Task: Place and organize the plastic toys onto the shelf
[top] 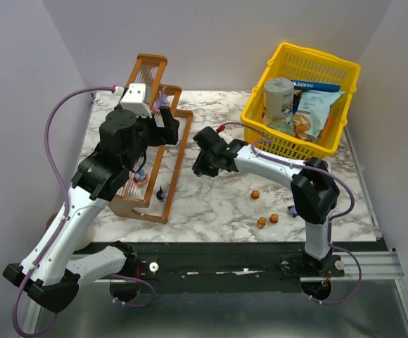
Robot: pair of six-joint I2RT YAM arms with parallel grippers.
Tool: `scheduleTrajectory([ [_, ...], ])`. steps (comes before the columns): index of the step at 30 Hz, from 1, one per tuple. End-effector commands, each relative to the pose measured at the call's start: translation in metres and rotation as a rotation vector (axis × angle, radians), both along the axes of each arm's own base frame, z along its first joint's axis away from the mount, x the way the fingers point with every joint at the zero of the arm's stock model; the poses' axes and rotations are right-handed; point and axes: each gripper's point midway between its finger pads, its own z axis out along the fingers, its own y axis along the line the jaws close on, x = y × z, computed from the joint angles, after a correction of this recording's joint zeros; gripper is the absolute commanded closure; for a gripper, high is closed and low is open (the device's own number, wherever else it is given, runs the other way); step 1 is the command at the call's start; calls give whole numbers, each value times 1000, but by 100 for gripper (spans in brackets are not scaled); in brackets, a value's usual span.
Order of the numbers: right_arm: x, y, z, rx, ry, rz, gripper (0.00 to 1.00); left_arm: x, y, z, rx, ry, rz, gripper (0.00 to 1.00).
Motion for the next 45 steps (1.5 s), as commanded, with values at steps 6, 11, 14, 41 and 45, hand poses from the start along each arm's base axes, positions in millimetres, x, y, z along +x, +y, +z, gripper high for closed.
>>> scheduleTrajectory([
  [6, 26, -40, 80, -61, -271, -88, 94, -4, 4, 5, -1, -13, -4, 1],
  [11, 21, -45, 97, -47, -303, -99, 95, -6, 5, 3, -4, -8, -6, 1],
  [14, 20, -47, 100, -51, -314, -92, 94, -7, 4, 3, -12, -6, -7, 1],
  [41, 8, 79, 42, -14, -172, 382, 96, -4, 18, 4, -17, 41, 43, 1],
  [45, 3, 93, 28, 11, -155, 422, 96, -5, 20, 10, -24, 31, 43, 1],
])
